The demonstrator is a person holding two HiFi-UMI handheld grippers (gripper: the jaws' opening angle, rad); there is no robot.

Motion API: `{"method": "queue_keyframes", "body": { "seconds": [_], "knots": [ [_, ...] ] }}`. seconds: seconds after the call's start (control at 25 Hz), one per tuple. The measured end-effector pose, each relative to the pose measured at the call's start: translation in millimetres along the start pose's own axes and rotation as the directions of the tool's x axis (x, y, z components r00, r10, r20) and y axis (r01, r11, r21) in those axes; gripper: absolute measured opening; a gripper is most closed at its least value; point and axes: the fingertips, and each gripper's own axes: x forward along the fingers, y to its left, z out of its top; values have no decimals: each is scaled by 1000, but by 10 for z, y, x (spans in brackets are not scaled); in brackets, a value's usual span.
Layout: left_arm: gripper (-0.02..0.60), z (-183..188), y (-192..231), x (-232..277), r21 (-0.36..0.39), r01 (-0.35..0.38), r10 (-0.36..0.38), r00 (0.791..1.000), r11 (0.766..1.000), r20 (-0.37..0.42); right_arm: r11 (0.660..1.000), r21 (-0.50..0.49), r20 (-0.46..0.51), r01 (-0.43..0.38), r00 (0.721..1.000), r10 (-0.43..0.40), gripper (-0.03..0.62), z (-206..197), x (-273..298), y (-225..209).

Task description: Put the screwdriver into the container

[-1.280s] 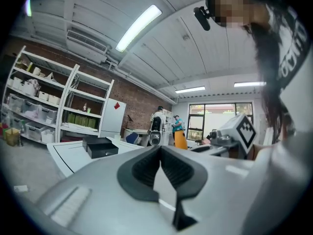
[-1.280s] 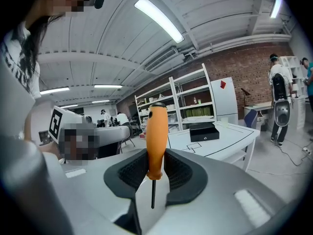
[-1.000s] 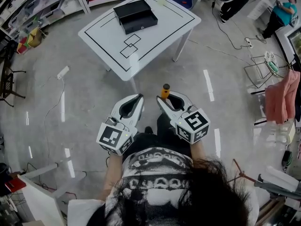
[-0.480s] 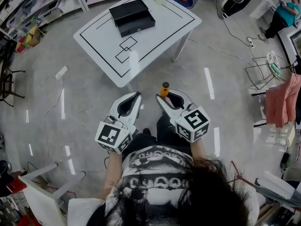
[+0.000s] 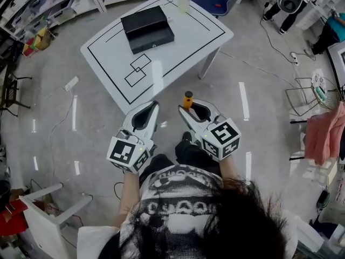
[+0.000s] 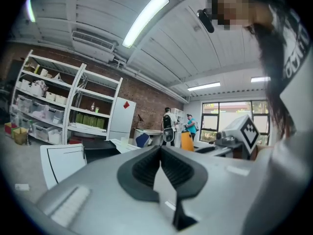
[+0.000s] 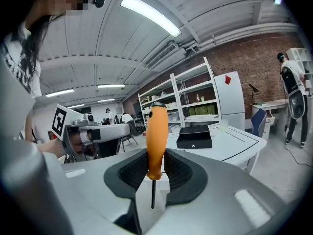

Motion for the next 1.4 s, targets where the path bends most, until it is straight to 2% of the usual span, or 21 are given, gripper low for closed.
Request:
{"method": "queue_keyframes", "body": {
  "seconds": [0.36,0.52,0.76,1.16,1.4],
  "knots": [
    [0,50,-33,565,2,-109,109,994,994,-7,995,-28,4,-92,996,92,98,168,30,-662],
    [0,95,-98,690,9,-153,153,988,988,-3,991,-27,7,-132,991,133,97,181,5,-828],
    [0,31,-175,805,6,-195,195,980,981,-38,985,3,9,-175,985,175,97,121,-27,-988],
    [0,38,-45,990,16,-224,224,973,975,-62,985,12,-10,-175,985,175,98,62,110,-1291],
    [0,57,275,1081,21,-243,244,968,970,-55,984,-1,-20,-176,984,176,97,149,414,-1417]
  ]
}}
